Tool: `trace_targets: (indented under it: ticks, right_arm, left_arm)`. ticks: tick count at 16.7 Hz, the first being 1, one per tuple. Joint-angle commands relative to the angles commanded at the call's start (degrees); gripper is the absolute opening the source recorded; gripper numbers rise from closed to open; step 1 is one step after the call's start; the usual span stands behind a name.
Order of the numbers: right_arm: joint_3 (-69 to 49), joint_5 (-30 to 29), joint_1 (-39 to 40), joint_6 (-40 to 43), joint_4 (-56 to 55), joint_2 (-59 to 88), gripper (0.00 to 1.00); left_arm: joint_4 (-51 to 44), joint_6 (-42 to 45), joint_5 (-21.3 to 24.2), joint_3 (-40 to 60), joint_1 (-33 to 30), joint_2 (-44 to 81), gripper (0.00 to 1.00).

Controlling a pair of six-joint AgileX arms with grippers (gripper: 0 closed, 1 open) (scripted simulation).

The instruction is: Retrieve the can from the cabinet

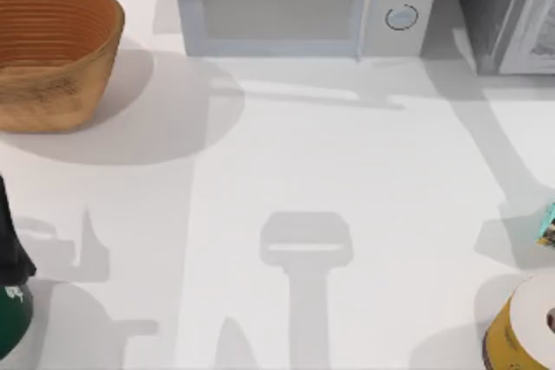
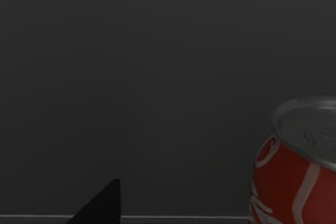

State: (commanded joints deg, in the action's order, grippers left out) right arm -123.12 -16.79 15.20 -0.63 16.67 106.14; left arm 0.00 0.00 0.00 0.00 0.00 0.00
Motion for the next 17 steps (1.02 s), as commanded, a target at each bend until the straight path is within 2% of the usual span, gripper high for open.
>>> trace_targets:
  ticks: [2, 15, 17]
  right_arm:
    - [0.0, 0.0, 0.0, 0.0, 0.0, 0.0, 1.0]
    - [0.0, 0.0, 0.0, 0.0, 0.0, 0.0, 0.02]
    - [0.0, 0.0, 0.0, 0.0, 0.0, 0.0, 0.0]
  left_arm:
    - [0.0, 0.0, 0.0, 0.0, 0.0, 0.0, 1.0]
    - [0.0, 0.0, 0.0, 0.0, 0.0, 0.0, 1.0]
    - [0.0, 0.0, 0.0, 0.0, 0.0, 0.0, 1.0]
